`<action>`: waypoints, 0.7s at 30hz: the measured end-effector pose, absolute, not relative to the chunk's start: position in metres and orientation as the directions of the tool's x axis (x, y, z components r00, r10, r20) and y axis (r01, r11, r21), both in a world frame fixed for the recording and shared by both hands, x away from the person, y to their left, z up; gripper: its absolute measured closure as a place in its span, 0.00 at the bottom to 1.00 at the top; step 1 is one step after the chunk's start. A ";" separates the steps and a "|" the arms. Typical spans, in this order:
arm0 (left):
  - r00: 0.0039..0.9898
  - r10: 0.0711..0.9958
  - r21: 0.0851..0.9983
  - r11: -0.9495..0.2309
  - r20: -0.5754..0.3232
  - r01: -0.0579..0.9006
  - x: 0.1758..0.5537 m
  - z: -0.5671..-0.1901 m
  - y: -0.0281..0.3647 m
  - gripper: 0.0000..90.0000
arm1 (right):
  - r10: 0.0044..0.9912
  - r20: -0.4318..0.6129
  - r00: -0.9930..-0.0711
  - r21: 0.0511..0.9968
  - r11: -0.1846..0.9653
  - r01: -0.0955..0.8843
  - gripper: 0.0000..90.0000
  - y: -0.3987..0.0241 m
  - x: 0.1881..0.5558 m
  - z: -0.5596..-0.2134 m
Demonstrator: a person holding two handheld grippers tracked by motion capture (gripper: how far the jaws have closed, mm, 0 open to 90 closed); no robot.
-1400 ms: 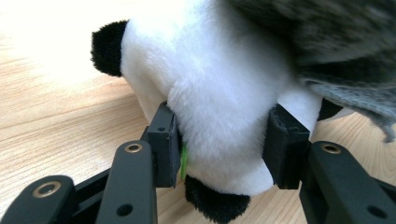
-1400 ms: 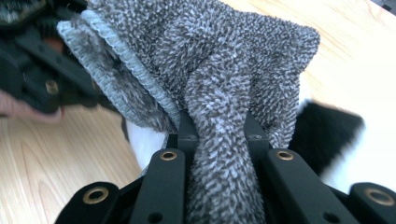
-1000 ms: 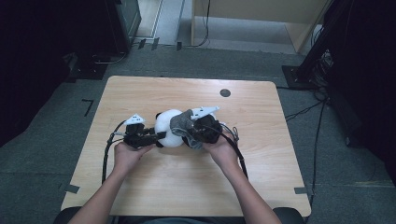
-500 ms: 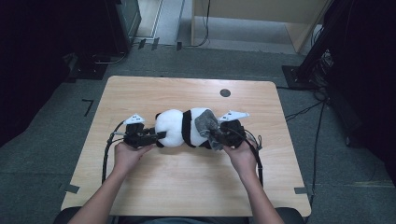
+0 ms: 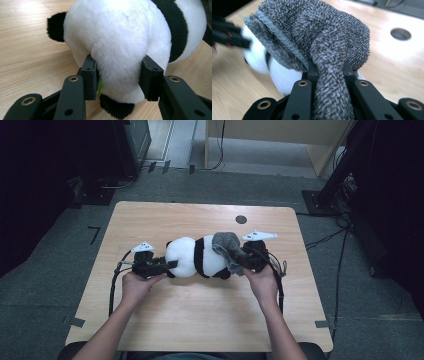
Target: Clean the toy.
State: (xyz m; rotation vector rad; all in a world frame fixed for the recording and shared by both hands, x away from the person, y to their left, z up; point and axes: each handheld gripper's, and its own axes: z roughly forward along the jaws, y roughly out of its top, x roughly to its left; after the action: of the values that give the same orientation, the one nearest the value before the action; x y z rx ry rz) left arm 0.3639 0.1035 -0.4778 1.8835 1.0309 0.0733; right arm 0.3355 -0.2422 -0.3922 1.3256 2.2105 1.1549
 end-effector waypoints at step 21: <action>0.628 0.700 0.748 -0.202 -0.341 0.632 0.363 -0.479 0.104 0.62 | 0.748 0.123 -0.653 0.669 0.423 0.611 0.85 -0.094 0.389 -0.405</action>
State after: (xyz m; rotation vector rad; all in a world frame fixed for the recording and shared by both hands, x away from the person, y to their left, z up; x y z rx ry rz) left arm 0.3634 0.1040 -0.4787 1.9040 1.0570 0.0907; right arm 0.3888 -0.0939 -0.4055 1.1998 2.4815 1.0431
